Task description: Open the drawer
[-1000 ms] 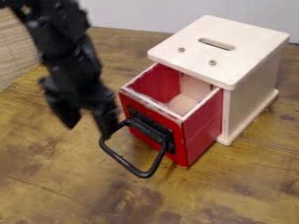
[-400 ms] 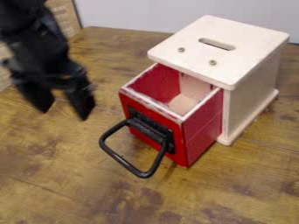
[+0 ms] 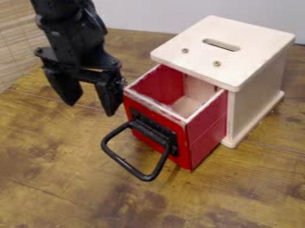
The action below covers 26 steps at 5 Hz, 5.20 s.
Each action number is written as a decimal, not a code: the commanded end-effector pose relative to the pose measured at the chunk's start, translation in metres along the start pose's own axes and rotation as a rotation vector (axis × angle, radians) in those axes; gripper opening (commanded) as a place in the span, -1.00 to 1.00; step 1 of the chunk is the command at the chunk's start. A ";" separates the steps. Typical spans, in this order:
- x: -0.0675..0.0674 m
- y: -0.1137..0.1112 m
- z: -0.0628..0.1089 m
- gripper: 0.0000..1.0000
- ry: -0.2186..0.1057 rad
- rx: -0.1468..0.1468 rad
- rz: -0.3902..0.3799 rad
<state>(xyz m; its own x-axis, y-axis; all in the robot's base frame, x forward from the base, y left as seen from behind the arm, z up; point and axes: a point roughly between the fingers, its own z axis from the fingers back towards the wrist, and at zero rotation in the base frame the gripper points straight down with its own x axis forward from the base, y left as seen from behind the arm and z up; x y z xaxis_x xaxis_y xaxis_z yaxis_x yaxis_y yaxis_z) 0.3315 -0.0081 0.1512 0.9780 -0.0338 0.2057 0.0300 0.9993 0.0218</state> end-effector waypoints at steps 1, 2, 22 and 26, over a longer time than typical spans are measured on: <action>-0.003 0.008 0.008 1.00 -0.072 0.026 0.089; -0.013 0.010 0.006 1.00 -0.100 0.035 0.187; 0.020 0.015 -0.003 1.00 -0.002 0.072 0.107; -0.004 0.038 0.010 1.00 -0.135 0.067 0.183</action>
